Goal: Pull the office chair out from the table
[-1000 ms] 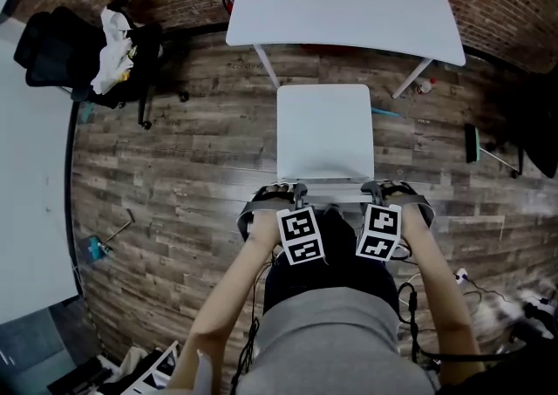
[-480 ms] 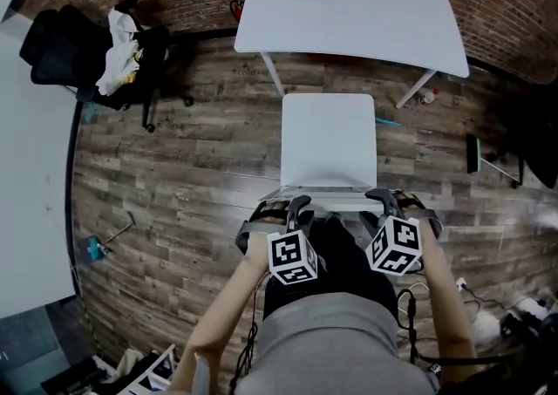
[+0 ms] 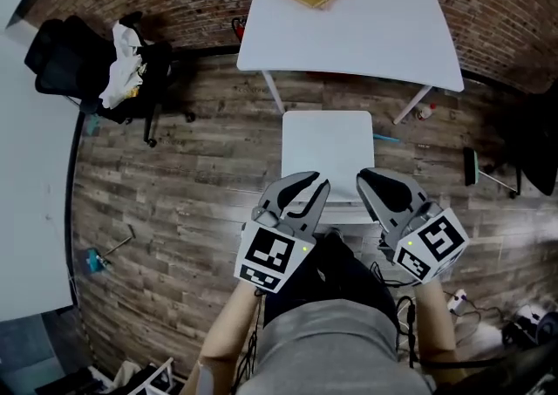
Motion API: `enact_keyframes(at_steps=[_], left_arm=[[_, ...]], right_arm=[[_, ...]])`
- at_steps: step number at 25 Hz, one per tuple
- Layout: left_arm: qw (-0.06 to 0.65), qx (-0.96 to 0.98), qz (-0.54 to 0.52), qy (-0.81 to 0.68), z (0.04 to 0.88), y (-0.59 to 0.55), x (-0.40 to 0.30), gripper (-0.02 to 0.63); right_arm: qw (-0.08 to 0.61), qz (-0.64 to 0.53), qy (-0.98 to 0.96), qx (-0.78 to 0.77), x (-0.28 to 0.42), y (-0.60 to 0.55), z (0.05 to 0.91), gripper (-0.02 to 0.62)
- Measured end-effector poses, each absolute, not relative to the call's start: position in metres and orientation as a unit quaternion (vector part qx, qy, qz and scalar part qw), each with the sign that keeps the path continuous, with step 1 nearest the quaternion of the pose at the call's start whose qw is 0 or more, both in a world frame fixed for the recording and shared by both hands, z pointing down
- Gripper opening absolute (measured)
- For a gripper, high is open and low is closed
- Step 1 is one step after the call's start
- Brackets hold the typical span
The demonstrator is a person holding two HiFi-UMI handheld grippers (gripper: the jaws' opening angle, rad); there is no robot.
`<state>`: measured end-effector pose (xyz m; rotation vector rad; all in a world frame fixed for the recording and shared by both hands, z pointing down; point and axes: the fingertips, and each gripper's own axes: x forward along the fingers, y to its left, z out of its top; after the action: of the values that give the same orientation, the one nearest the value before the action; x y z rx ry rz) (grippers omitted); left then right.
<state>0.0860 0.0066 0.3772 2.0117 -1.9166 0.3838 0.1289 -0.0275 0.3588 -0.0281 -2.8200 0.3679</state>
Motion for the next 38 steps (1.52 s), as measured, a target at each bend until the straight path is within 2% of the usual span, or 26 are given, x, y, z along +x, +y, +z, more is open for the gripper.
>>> enact_keyframes(at_steps=[5,9,13,38], left_arm=[[0.119,0.668,0.097,-0.728,0.339,-0.018,0.062,0.037],[0.089,0.632,0.074,-0.766,0.32,-0.026,0.049,0.034],[0.07,0.591,0.064,-0.801,0.31,-0.023,0.039,0.026],[0.07,0.561,0.083,-0.821,0.309,-0.005,0.028,0.026]], right_arm=[[0.082,0.134,-0.984,0.083,0.113,-0.055,0.34,0.017],[0.051,0.131,-0.979,0.145,0.106,-0.073,0.329,0.014],[0.051,0.109,-0.976,0.183,0.104,-0.075,0.325,0.014],[0.053,0.077,-0.974,0.206,0.096,-0.055,0.313,0.014]])
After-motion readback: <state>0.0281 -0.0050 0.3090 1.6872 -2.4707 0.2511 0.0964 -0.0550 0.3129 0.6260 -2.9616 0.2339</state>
